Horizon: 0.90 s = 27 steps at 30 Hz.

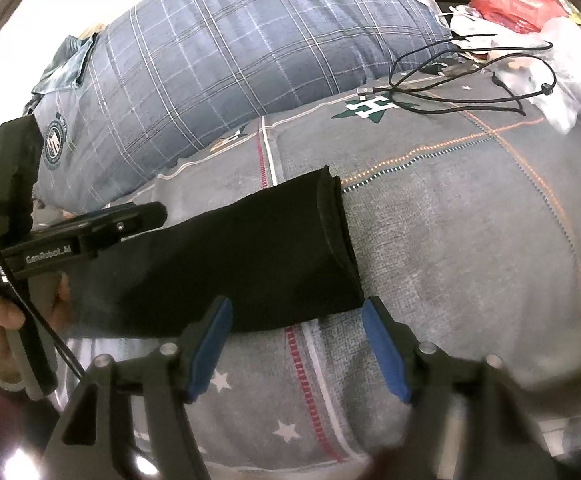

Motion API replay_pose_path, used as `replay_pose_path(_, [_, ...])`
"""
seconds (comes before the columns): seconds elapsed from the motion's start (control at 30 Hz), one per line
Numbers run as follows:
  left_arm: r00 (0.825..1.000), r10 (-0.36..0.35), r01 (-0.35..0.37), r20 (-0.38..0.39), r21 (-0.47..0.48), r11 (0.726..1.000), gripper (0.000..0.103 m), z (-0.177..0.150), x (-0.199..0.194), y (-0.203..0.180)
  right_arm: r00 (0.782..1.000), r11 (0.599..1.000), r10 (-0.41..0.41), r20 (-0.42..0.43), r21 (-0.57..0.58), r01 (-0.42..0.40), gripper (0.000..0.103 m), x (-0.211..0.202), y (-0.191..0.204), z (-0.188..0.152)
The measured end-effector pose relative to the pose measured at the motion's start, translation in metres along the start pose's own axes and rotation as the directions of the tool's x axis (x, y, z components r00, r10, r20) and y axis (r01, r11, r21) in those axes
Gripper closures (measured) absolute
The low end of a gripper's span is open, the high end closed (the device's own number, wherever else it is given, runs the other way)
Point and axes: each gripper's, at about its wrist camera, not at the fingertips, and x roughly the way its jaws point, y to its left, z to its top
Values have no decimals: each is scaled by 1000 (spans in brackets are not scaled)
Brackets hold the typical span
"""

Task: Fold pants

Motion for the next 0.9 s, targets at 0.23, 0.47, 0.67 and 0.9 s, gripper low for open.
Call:
replay_pose_path(0.23, [994, -93, 97, -54, 62, 993, 20, 21, 24, -13, 1000, 999, 10, -15, 37, -9, 33, 2, -15, -9])
replay_pose_path(0.47, [976, -163, 187, -142, 176, 966, 20, 41, 58, -36, 999, 997, 51, 4, 53, -51, 32, 11, -23, -11])
replay_pose_path(0.67, [940, -235, 292, -246, 227, 929, 20, 46, 89, -62, 993, 993, 101, 56, 61, -104, 32, 16, -21, -10])
replay_pose_path(0.9, [937, -259, 328, -236, 332, 885, 61, 42, 93, -89, 990, 987, 101, 96, 114, -112, 83, 29, -25, -2])
